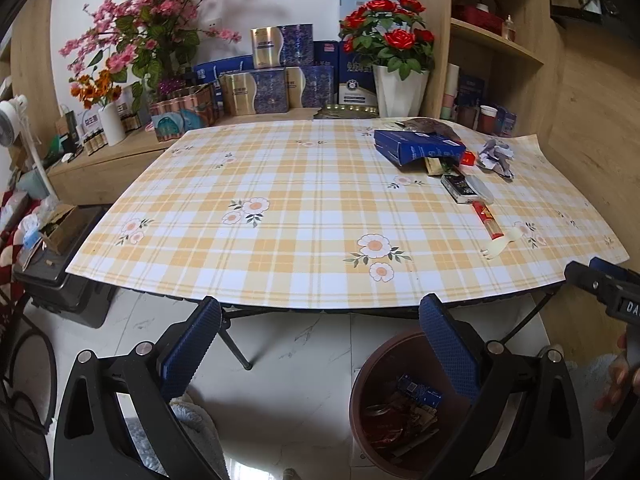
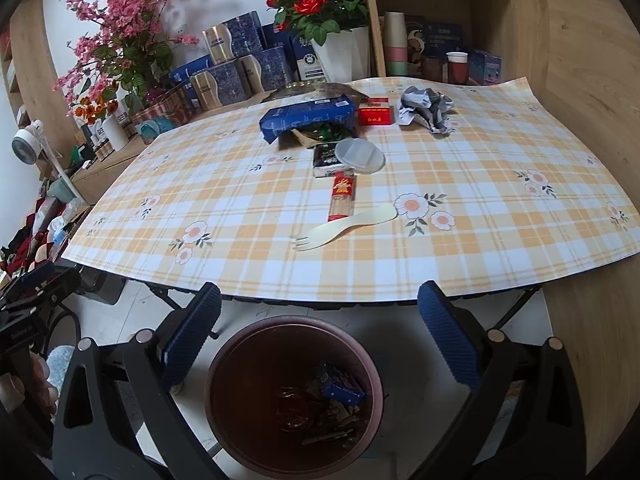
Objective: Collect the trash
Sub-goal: 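Raise both open tools away from the bin, then grasp the blue coffee box with the left tool while the right tool reaches the wrapper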
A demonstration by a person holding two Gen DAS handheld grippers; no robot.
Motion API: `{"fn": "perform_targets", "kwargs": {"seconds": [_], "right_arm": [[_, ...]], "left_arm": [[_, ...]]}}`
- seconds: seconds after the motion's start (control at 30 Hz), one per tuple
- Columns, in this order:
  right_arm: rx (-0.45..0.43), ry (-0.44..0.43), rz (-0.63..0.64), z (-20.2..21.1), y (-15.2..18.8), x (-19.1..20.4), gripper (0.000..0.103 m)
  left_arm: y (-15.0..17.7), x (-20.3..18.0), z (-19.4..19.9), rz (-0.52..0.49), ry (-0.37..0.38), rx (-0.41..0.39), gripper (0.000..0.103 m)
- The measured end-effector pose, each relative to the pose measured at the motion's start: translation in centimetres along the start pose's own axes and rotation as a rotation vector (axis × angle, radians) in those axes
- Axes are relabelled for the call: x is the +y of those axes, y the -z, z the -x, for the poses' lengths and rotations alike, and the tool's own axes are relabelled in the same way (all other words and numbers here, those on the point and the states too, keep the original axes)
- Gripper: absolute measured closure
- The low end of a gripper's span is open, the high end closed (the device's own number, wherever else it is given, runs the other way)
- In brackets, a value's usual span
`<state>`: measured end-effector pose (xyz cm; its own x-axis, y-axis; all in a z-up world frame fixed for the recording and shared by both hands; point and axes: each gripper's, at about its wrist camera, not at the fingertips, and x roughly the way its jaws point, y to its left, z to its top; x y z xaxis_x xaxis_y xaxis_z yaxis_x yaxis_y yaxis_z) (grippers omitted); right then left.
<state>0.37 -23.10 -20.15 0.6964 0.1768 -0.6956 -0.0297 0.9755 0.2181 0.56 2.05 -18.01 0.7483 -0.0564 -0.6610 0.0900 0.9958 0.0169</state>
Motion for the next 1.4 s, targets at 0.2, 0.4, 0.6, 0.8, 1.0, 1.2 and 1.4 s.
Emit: {"fn": "perform_targets", "kwargs": {"seconds": [0.2,0.4,0.6,0.8,1.0,1.2,1.4], "right_arm": [[0.0,0.022,-0.002,-0.2,-0.8,-0.8,0.006],[-0.008,0.04,-0.014,-0.8,-2.0,-1.8,0.006],[-0.011,0.069,-0.036,-2.2,-4.0,-3.3,0.006],[-0.034,0.082,-0.08,-3.2,-6.0,-5.2,0.006],[-0.022,0.108,-0.107,-4.6,-6.7,-7.3,0.006],[0.002,0.142,-0.159,-6.3,-7.2,-9.9,0.006],[0.002,0.152,-0.183,-7.5,-8.0,-11.2,0.006]], "left_arm": [[-0.4,-1.1,-0.7,-0.05,0.017,0.0,0.006],[-1.9,-2.5,-2.2,-0.156,0.033,-0.018,0.006],[-6.4,-4.8,-5.7,-0.278,0.043,-0.09,0.007],[-11.2,-8.5,-12.7,-0.449,0.004,-0.125,0.015],[-13.9,-12.5,-19.0,-0.648,-0.017,-0.145,0.02],[-15.0,-15.4,-23.0,-0.789,0.005,-0.17,0.021],[-14.1,-17.7,-27.2,-1.007,-0.089,-0.158,0.021]]}}
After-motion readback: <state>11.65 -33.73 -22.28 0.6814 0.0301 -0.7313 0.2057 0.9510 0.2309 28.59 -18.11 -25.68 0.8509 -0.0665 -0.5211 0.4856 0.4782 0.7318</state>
